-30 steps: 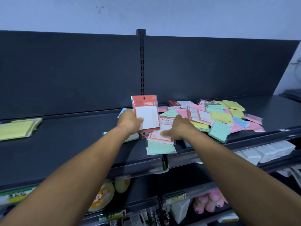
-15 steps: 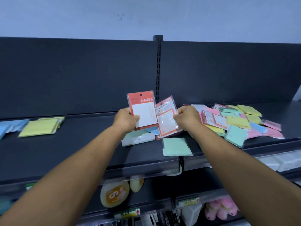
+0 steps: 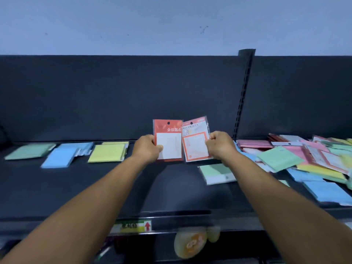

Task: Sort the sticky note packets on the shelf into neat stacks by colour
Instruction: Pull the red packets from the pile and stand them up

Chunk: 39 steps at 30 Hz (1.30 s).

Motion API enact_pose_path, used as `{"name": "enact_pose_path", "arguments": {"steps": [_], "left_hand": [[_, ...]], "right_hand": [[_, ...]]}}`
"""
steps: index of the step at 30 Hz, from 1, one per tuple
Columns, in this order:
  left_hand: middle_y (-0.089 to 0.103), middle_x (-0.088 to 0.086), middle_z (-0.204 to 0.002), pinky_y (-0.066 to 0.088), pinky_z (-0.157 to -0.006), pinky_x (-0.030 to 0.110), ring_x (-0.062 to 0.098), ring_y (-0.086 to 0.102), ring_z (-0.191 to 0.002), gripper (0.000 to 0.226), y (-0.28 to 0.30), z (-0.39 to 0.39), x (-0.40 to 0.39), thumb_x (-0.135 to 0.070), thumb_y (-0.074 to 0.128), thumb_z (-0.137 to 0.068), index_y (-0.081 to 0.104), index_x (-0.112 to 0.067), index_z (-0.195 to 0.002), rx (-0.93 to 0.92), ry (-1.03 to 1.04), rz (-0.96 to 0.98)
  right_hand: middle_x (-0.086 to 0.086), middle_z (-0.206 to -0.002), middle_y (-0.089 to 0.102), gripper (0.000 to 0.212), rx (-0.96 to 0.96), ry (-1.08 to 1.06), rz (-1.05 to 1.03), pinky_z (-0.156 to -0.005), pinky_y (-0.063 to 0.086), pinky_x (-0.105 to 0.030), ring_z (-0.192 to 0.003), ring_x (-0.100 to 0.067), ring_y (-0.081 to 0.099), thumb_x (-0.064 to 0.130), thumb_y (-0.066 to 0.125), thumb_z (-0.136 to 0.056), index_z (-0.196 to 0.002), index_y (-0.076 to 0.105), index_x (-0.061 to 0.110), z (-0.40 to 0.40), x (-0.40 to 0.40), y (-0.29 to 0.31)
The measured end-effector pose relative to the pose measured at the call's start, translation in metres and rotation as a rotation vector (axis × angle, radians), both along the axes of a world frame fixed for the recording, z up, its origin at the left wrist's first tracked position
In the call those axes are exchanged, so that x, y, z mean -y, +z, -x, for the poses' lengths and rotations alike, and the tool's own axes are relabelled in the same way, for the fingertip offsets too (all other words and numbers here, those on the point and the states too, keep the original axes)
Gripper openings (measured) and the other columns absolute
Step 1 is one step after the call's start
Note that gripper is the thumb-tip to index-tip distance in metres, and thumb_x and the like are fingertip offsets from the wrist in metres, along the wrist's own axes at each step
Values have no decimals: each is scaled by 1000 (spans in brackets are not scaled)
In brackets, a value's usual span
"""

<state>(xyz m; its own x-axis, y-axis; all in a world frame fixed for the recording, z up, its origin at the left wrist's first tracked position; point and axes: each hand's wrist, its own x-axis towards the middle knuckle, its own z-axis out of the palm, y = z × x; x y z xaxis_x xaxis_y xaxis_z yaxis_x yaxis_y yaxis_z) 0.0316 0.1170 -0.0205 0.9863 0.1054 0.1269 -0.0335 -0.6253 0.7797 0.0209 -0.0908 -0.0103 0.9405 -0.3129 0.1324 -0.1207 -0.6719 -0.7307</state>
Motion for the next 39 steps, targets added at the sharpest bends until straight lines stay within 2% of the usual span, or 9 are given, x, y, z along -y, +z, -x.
{"name": "enact_pose_path", "arguments": {"steps": [6,10,14,20,26,31,35,37,39], "left_hand": [[68,4,-97,55,-82,38,24,64,-90,8,-16,-22,-39,-15,62,-87,62,-11,-94,-37,-6,-45],[67,4,-97,51,-75,32,24,63,-86,8,-21,-40,-49,-14,63,-88,61,-9,-94,-36,-9,-75],[66,6,-100,42,-71,27,22,58,-84,7,-23,-62,-52,-16,62,-89,57,-12,-91,-23,30,-137],[66,9,-110,42,-75,27,28,60,-101,20,-24,-93,-56,-15,59,-90,60,-7,-108,-22,131,-191],[65,12,-112,40,-73,27,29,59,-103,21,-24,-112,-55,-15,56,-92,57,-4,-109,-41,141,-243],[63,14,-115,43,-76,31,32,59,-104,25,-25,-117,-53,-16,58,-91,54,-3,-112,-51,165,-292],[56,17,-120,39,-74,29,32,57,-107,35,-24,-110,-51,-14,62,-87,49,0,-116,-50,195,-298],[50,18,-125,41,-78,32,34,55,-109,43,-23,-103,-50,-15,67,-85,45,1,-118,-42,190,-279],[43,18,-130,42,-90,37,36,51,-115,54,-22,-94,-48,-17,72,-83,41,1,-123,-22,181,-259]], "right_hand": [[-14,-90,68,19,-26,-6,29,-70,48,-36,-84,-31,61,8,50,-87,-69,52,13,-25,-37,-17],[-10,-88,65,12,-38,-21,115,-67,42,-31,-81,-27,57,9,52,-87,-76,51,12,-45,-44,-19],[-10,-94,69,8,-30,-15,128,-72,47,-33,-91,-30,62,12,56,-87,-79,56,11,-70,-45,-20],[-8,-91,69,14,-26,22,101,-68,44,-30,-85,-27,61,15,59,-87,-75,54,13,-106,-46,-27],[-9,-92,69,15,-33,51,143,-68,44,-31,-86,-27,62,14,57,-89,-74,53,13,-126,-43,-30],[-10,-96,68,11,-59,75,221,-72,47,-34,-90,-29,62,17,55,-91,-83,58,9,-129,-43,-27],[-12,-94,68,19,-63,59,221,-75,51,-37,-87,-30,63,21,59,-88,-89,63,2,-122,-44,-28],[-11,-92,68,20,-70,45,218,-72,50,-36,-85,-30,62,23,60,-87,-87,62,4,-116,-45,-27],[-10,-93,67,19,-69,27,229,-67,43,-32,-82,-28,58,25,60,-87,-86,59,7,-109,-46,-26]]}}
